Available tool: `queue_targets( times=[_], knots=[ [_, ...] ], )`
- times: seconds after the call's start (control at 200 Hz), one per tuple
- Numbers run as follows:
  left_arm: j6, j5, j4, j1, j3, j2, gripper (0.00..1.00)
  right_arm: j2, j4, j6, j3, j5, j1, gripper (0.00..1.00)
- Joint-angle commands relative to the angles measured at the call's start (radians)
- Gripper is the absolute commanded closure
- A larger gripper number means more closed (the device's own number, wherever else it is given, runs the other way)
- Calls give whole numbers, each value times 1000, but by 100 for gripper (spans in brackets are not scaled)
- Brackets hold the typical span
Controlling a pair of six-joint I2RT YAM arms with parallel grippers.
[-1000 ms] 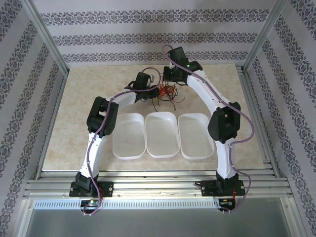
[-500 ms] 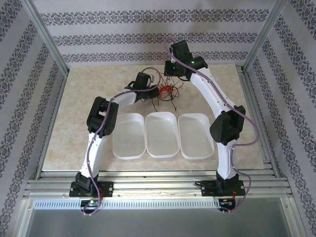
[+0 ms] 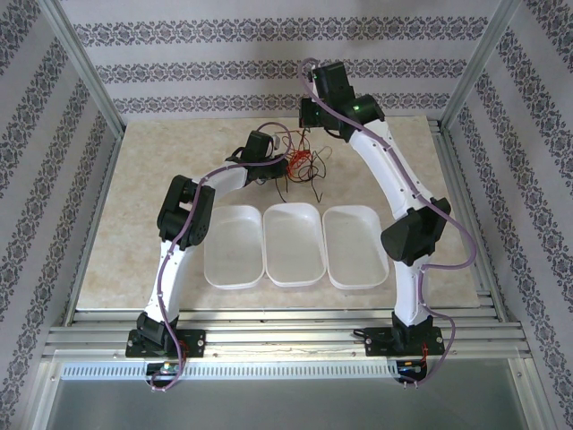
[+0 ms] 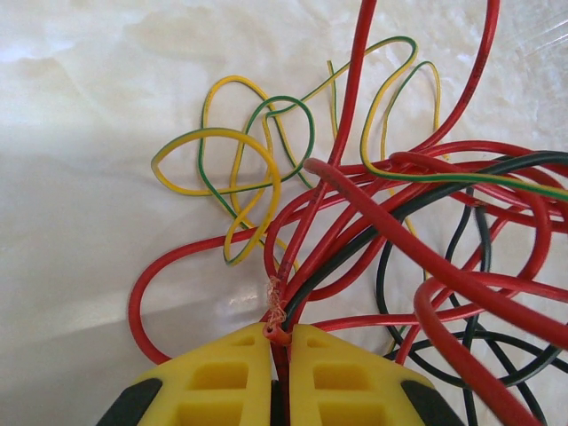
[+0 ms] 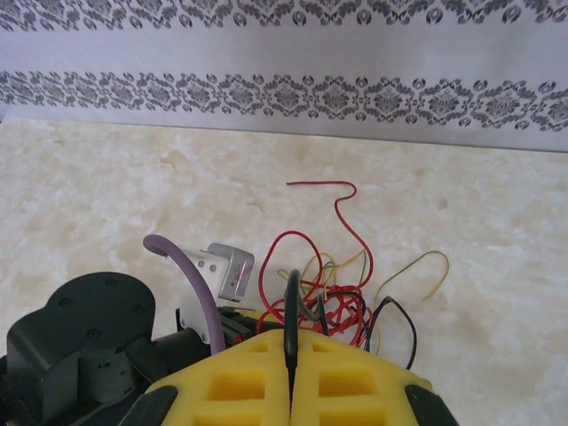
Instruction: Untangle the cables
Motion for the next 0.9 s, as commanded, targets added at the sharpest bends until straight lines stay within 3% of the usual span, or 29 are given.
queue_targets(
  times=[0.0, 0.425, 0.874, 0.894],
  knots=[
    [-9, -18, 1, -9, -11, -38, 100, -53, 1, -27, 56, 34, 13, 100],
    [-11, -27, -7, -8, -11, -33, 100, -112, -12, -83, 67, 149, 14, 100],
    [-15, -31, -14, -8, -13, -39, 100, -140, -5, -82, 103, 124, 8, 100],
    [-14, -30, -11, -8, -15, -44, 97, -141, -6, -83, 100, 129, 8, 100]
  ],
)
